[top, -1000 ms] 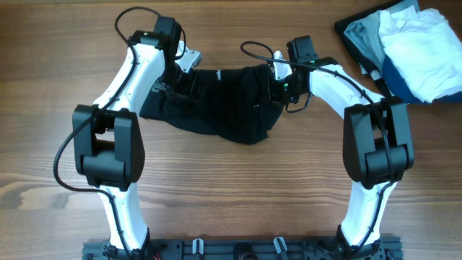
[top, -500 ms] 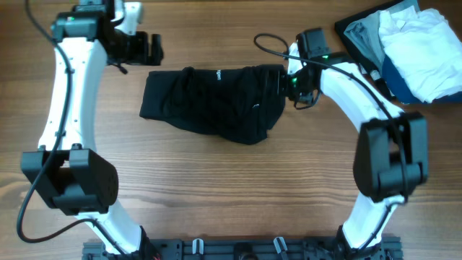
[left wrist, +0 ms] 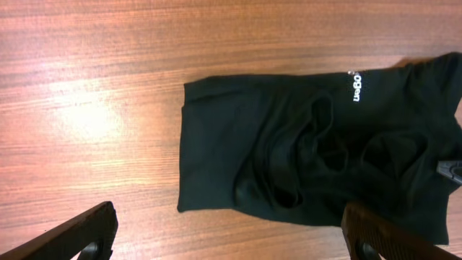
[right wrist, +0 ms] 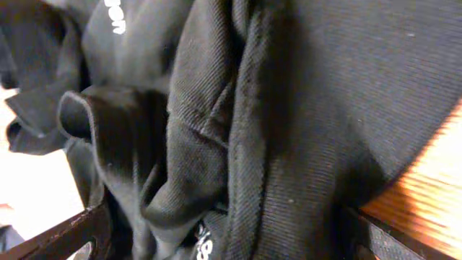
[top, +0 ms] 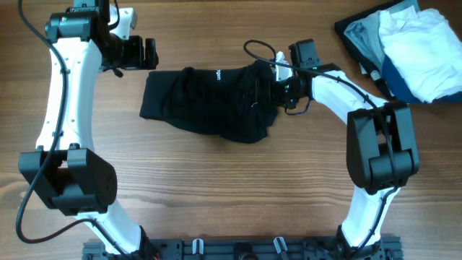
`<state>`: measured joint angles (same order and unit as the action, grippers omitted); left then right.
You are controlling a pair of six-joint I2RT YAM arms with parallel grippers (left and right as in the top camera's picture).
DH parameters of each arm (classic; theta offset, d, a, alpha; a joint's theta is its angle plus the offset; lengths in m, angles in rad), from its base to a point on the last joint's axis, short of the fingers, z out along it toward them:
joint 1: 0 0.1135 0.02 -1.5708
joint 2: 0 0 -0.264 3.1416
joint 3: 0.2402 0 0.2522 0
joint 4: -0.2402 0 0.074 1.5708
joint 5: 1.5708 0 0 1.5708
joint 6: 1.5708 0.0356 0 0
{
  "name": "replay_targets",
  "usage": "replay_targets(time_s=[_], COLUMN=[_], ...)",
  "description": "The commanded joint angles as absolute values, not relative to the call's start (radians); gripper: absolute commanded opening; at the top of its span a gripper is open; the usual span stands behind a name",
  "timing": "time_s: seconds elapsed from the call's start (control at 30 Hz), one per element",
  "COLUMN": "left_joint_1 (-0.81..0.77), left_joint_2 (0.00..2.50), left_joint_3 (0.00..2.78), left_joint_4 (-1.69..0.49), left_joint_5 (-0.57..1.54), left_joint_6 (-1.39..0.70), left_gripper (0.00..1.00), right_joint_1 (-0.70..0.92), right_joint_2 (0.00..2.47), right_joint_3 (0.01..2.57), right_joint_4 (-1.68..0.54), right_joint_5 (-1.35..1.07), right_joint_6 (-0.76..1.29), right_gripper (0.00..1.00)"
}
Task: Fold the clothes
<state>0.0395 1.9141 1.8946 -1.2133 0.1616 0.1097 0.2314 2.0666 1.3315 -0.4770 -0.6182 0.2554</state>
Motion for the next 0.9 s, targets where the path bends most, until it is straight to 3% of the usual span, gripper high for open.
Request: replay_targets(time_s=[0.0, 0.03, 0.1, 0.13, 0.17, 0.2, 0.37, 0.67, 0.87], left_joint_1=[0.038, 0.038, 0.038, 0.038, 0.038, 0.039, 0.039, 0.039, 0.039], left_joint_2=[1.913, 1.913, 1.913, 1.913, 1.913, 1.913, 1.913, 1.913, 1.913], left_joint_3=[1.902, 1.902, 1.902, 1.902, 1.902, 1.902, 1.902, 1.902, 1.902], left_joint_4=[-1.229, -1.234, -1.239, -1.242, -1.246, -1.248, -1.246, -1.246, -1.222], left_joint_5=[0.159, 0.160, 0.160, 0.159, 0.159, 0.159, 0.142, 0.129, 0.129], left_joint_6=[0.095, 0.095, 0.088, 0.088, 0.088, 0.088, 0.088, 0.089, 0.097], left_gripper=[1.00, 1.00, 1.00, 1.00, 1.00, 1.00, 1.00, 1.00, 1.00], right_joint_1=[0.239, 0.240, 0.241, 0.240, 0.238, 0.233, 0.146, -0.108, -0.017], right_joint_2=[2.091, 2.091, 2.091, 2.091, 2.091, 2.091, 2.078, 1.916, 1.817], right_joint_3=[1.308, 1.308, 1.308, 1.308, 1.308, 1.308, 1.308, 1.336, 1.424], right_joint_4=[-0.439, -0.418, -0.397, -0.396, -0.394, -0.380, -0.384, -0.686, -0.762], right_joint_5=[-0.709, -0.716, -0.728, -0.727, -0.727, -0.723, -0.721, -0.749, -0.740], right_joint_6=[0.205, 0.197, 0.186, 0.185, 0.188, 0.215, 0.234, -0.010, -0.005], right_gripper=[0.93, 0.88, 0.69, 0.47, 0.17, 0.08, 0.04, 0.04, 0.04])
